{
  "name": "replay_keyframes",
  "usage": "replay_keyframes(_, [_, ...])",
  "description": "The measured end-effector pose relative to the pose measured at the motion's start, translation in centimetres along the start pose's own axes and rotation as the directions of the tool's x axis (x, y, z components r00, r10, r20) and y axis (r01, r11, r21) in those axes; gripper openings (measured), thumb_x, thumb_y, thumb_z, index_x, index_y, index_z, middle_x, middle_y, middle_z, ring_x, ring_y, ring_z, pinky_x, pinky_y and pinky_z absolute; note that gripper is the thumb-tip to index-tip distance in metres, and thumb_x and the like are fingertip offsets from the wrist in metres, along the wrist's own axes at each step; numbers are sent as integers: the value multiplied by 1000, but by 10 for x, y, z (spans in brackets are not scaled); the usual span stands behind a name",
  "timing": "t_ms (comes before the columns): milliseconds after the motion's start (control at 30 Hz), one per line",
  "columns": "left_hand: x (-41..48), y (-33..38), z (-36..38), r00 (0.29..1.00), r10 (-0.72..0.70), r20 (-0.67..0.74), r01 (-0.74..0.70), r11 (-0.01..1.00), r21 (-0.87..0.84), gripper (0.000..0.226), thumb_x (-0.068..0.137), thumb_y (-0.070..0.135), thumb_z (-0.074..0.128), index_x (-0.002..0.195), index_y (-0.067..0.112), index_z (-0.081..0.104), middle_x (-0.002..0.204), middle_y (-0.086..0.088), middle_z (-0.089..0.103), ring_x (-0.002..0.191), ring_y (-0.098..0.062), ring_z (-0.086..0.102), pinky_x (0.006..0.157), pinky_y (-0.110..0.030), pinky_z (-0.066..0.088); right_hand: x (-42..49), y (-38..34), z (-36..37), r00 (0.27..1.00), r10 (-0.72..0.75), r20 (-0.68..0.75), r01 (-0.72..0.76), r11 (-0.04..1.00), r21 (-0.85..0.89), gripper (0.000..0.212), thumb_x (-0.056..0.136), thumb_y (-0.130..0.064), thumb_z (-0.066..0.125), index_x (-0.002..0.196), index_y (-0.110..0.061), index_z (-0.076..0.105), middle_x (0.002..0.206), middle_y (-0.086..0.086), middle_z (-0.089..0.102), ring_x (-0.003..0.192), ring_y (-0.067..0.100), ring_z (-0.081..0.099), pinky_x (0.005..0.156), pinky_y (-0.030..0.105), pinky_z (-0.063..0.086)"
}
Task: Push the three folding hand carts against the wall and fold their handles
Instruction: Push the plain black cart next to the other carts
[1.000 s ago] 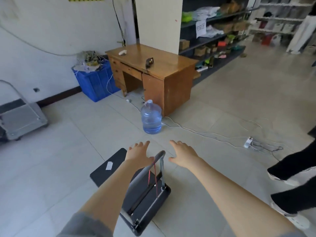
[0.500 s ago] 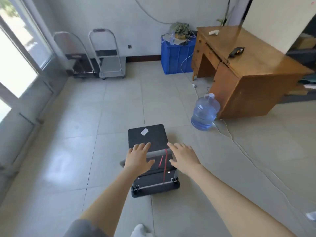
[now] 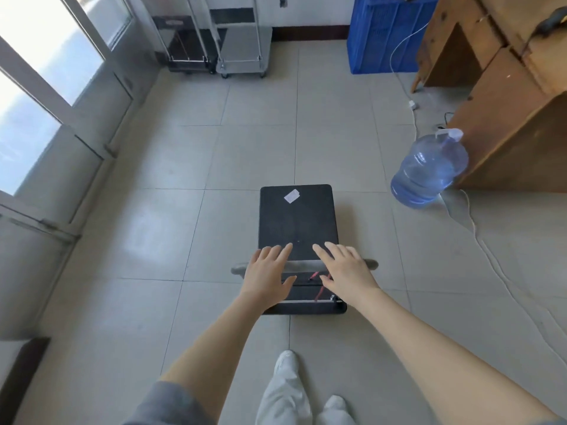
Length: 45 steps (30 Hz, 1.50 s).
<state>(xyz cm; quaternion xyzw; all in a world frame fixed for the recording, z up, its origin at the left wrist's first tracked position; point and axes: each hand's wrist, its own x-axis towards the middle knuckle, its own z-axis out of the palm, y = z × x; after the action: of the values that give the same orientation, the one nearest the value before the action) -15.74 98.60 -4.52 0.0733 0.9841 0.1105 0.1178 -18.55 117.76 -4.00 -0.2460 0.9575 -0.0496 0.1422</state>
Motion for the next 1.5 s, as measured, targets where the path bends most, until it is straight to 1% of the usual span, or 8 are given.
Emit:
replay_keyframes(133, [34,-14,18,993,9,115,-9,1000,2,54,87,38,56,136,21,40,120,3,57,111,-23,52,94,-34,40,32,12,17,988,44,146,-50,998,35,59,90,-29,56,141,-18,29,138,9,44,121,28,48,100,39,38])
replay_keyframes(233, [50,-18,24,991,-49,126,44,998,38,29,85,33,55,110,19,53,101,2,63,97,-22,56,67,-32,39,46,16,20,982,95,161,-102,994,33,30,88,-29,55,115,-19,48,112,4,60,100,27,60,73,36,43])
replay_keyframes(300, [57,-20,23,987,-75,144,68,996,54,20,84,32,55,96,17,56,91,1,65,89,-22,58,60,-32,33,53,17,19,983,104,155,-107,994,13,19,89,-29,53,102,-17,49,101,4,63,91,28,62,64,33,37])
replay_keyframes(533, [99,-41,4,978,-119,169,105,991,89,14,84,31,54,89,19,59,82,1,65,67,-20,48,59,-30,32,95,16,7,988,131,80,-134,991,28,15,89,-27,50,97,-14,51,94,7,65,88,32,64,62,31,32])
replay_keyframes(733, [140,-65,-13,978,-114,173,97,990,107,16,84,30,52,93,20,62,88,1,67,70,-20,47,62,-30,34,139,18,0,988,147,56,-149,988,44,19,89,-27,50,82,-18,34,91,7,65,85,33,64,61,31,32])
replay_keyframes(1100, [227,-79,-35,982,-90,166,75,993,94,11,84,28,52,89,20,58,79,3,59,69,-18,50,61,-30,36,219,59,-27,987,146,61,-148,988,40,19,90,-26,48,83,-19,32,93,6,65,87,31,63,62,32,32])
replay_keyframes(1233, [272,-81,-46,981,-101,164,88,992,86,13,84,29,53,92,20,59,85,2,65,70,-18,50,62,-29,36,257,85,-40,991,120,62,-122,992,41,21,90,-27,49,84,-19,31,94,6,64,87,31,63,62,32,31])
replay_keyframes(1500, [374,-95,-67,978,-135,162,125,990,65,16,83,31,54,94,20,58,93,2,65,89,-20,59,65,-30,36,350,133,-72,994,72,81,-77,995,55,14,90,-26,51,99,-14,51,96,7,64,88,30,63,64,33,37])
